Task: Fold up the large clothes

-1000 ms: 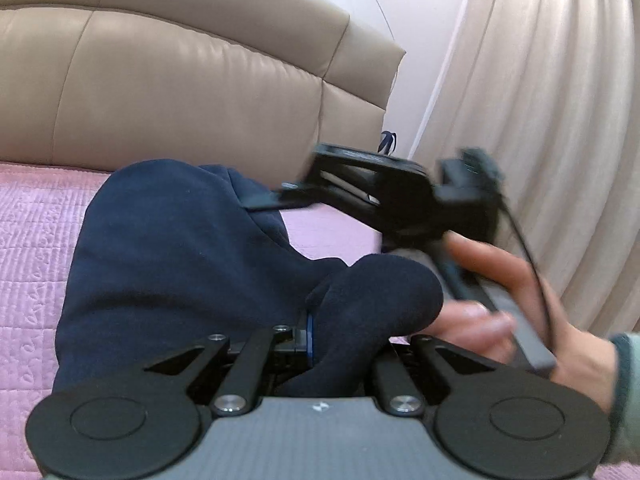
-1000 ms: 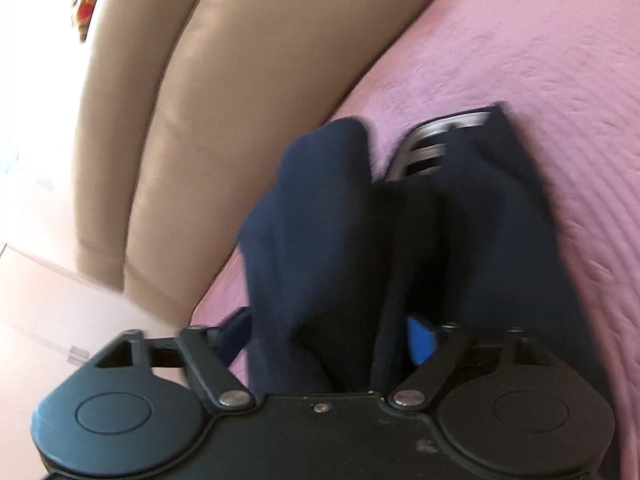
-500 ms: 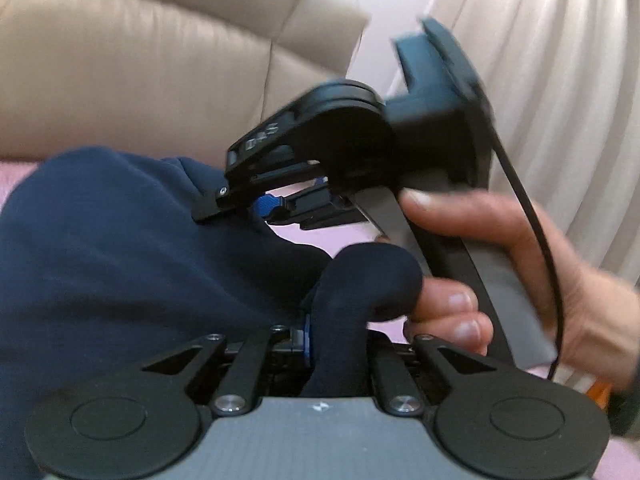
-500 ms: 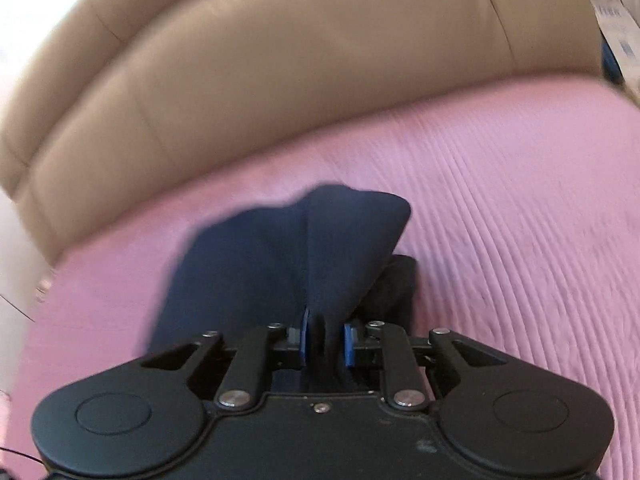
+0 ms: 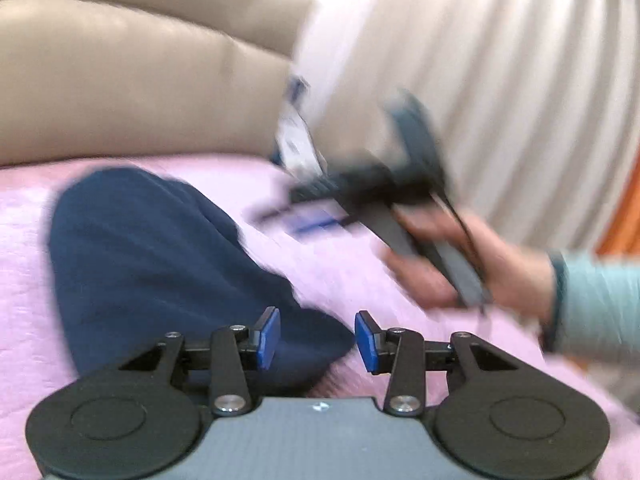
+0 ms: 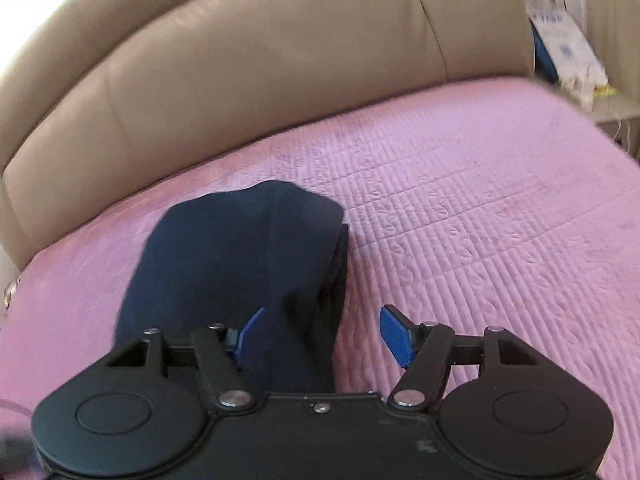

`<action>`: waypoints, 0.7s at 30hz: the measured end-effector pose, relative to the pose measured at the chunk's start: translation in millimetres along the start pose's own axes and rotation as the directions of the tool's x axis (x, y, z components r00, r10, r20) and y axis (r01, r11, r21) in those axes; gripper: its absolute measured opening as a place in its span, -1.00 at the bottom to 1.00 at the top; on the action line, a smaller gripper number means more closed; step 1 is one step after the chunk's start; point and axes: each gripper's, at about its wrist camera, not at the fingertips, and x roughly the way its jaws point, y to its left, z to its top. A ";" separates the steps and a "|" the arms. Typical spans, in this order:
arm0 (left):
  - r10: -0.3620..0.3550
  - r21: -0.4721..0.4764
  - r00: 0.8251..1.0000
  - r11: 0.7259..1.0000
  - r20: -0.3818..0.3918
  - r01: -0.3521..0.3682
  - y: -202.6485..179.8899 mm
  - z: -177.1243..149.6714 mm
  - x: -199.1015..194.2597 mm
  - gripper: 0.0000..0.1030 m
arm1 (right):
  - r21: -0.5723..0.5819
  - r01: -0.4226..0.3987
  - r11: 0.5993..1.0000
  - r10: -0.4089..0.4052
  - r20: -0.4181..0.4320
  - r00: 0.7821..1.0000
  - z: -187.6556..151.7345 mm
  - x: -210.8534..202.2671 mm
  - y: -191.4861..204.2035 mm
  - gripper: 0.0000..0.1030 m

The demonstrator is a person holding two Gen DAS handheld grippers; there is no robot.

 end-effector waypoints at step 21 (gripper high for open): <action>0.164 -0.029 0.977 0.985 -0.137 -0.169 66.0 -33.8 38.8 -0.94 | -0.153 0.075 0.985 -0.056 0.123 0.991 -42.5 11.9 55.7 -0.86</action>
